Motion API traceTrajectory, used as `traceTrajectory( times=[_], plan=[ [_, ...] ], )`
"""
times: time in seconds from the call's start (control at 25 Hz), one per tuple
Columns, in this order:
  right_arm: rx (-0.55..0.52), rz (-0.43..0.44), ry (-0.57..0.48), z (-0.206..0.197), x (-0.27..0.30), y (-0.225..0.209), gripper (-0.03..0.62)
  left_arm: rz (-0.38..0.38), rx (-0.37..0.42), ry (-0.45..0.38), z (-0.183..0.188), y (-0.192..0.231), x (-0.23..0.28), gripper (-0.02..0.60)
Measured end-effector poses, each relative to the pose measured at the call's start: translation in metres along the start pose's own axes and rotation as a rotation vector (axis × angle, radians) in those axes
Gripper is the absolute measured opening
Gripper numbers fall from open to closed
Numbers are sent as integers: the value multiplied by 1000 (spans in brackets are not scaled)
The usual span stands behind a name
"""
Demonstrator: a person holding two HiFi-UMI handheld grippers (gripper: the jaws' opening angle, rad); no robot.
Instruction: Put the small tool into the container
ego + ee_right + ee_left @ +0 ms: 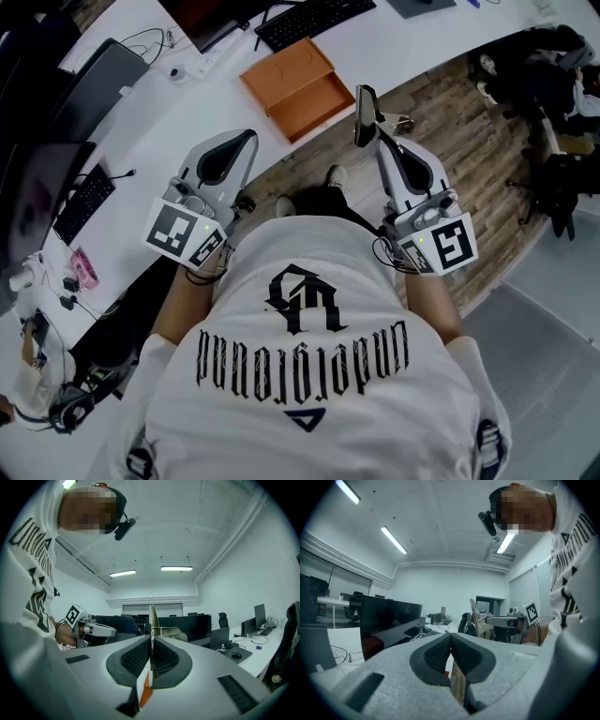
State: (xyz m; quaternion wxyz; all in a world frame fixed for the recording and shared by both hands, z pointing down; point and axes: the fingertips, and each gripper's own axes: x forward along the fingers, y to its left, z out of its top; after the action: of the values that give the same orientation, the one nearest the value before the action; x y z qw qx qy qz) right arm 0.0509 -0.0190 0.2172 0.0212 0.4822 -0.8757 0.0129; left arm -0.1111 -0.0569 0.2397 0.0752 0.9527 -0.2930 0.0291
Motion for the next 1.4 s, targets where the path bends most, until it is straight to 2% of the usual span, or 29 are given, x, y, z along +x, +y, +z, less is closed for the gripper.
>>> traceTrajectory(
  times=[0.36, 0.76, 0.88, 1.12, 1.4],
  plan=[
    [-10, 123, 12, -3, 35, -46, 15, 97, -9, -2, 0, 14, 35, 15],
    [-27, 284, 4, 1, 60, -117, 15, 261, 6, -40, 12, 19, 89, 15],
    [-32, 330, 16, -9, 66, -130, 15, 310, 17, -49, 10, 18, 95, 15],
    [-22, 407, 64, -27, 86, -141, 15, 424, -13, -29, -3, 30, 95, 15],
    [-41, 454, 115, -42, 118, -135, 15, 429, -54, -19, -19, 53, 102, 15]
  ],
)
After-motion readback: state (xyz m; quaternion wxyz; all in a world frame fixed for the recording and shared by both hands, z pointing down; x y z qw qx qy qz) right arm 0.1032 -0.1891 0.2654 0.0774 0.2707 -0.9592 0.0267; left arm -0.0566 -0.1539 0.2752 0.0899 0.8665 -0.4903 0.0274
